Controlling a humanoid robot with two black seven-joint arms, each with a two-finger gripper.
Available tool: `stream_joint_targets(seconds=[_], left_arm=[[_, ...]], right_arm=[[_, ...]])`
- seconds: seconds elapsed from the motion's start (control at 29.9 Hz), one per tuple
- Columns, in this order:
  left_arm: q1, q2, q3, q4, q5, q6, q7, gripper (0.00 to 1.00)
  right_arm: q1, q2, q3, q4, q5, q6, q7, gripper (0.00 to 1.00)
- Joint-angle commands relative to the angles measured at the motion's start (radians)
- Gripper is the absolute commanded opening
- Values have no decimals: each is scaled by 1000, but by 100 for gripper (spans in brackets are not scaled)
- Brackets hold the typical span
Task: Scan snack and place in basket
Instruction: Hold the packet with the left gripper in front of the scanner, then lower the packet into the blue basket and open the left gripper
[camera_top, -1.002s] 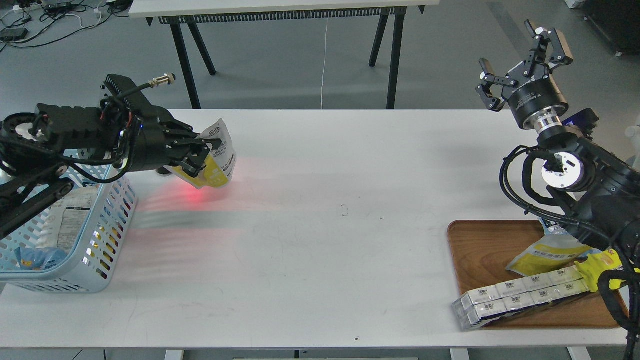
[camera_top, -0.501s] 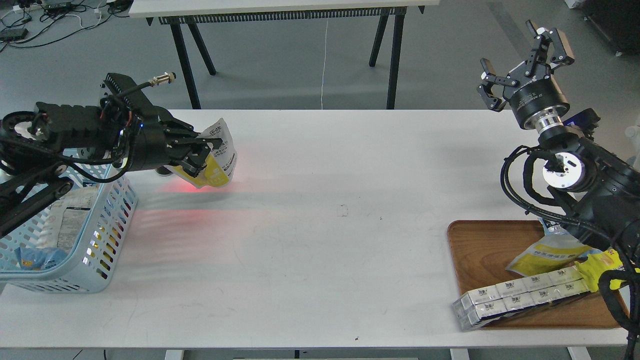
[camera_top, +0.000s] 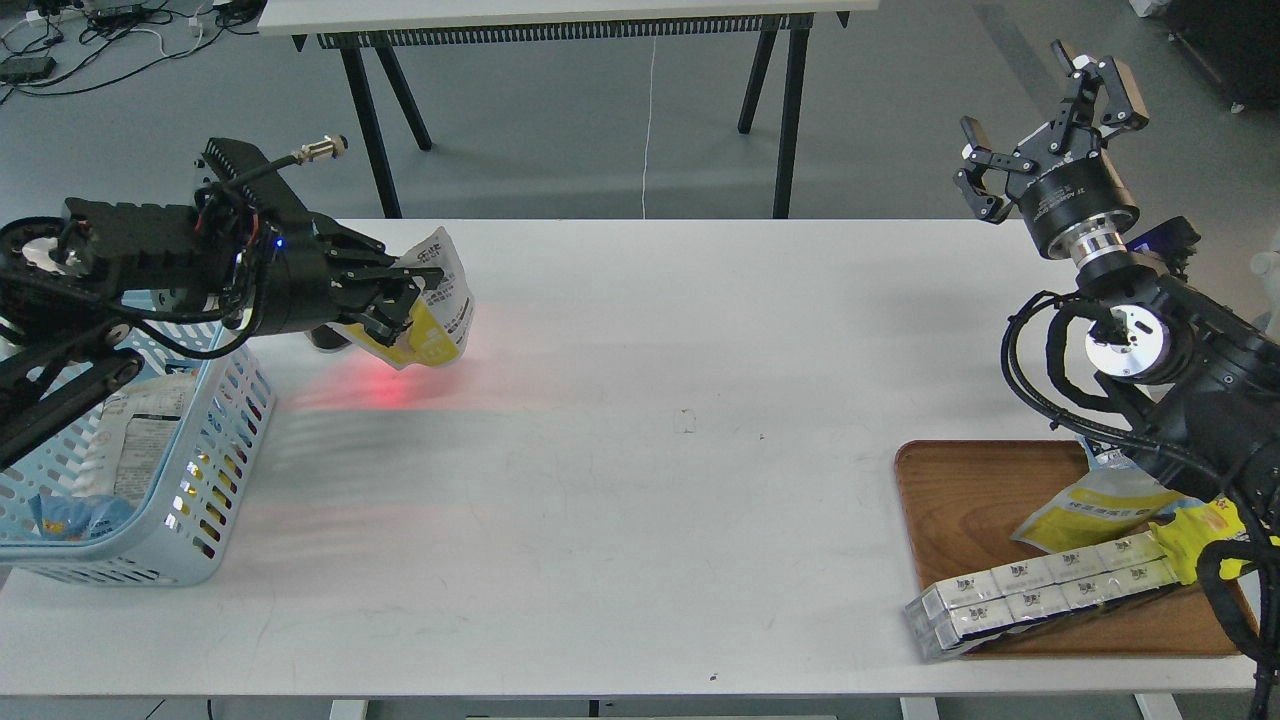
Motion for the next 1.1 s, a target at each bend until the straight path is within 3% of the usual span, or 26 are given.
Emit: stream_joint_targets(seconds=[0.0,0.53,0.67,0.9,1.07], left_arm=[[-11,0,-5,0,0,-1,-2,0],[-23,15,5,-23,0,-35,-2,0],[-2,29,9,-94,0,-36,3,0],[3,148,-11,-220,0,-39,4,0],[5,316,-57,-331,-29,-30,-5,0]], right_arm=[[0,1,-2,0,-2,0,0,99],[13,1,-2,0,-3,0,0,99],[13,1,-2,2,-3,0,0,99],[13,2,0,3,-3,0,0,99],[13,2,-2,3,-3,0,0,99]])
